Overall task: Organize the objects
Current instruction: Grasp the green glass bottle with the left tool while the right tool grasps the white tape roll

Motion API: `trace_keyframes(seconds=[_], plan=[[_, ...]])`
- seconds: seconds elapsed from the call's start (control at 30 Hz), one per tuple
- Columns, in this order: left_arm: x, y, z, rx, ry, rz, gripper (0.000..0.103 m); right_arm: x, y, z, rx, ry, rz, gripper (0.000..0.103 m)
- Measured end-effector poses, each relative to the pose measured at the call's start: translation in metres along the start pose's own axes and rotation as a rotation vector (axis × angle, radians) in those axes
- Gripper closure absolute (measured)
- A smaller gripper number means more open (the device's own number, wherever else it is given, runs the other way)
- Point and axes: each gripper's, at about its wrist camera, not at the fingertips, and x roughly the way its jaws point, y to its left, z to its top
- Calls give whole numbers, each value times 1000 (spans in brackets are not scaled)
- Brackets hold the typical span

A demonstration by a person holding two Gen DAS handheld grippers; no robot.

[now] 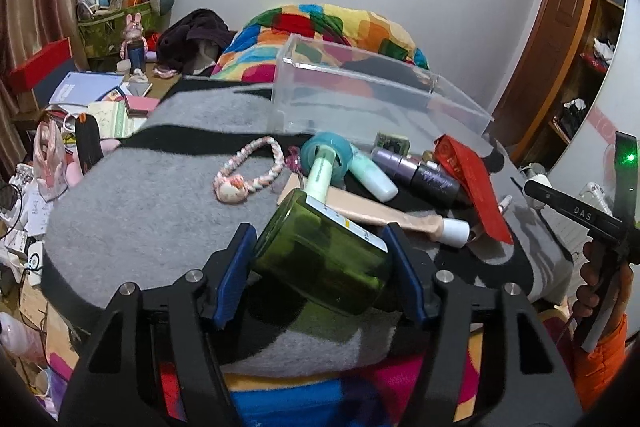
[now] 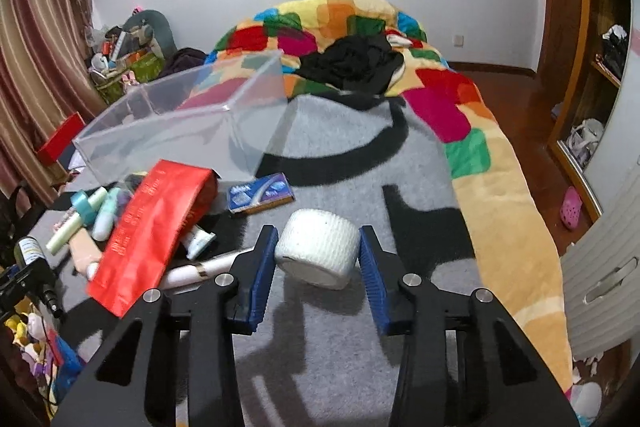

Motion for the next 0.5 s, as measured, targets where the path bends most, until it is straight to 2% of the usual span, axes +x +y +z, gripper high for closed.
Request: trace_keyframes(seconds=[0.27,0.5], plan=[[-19,-1,33,36,-71,4,39,-25,28,18,-63,-74,58,66],[-16,-2,69,23,-109,-11,39,-24,56,38,-112,-98,119,66]])
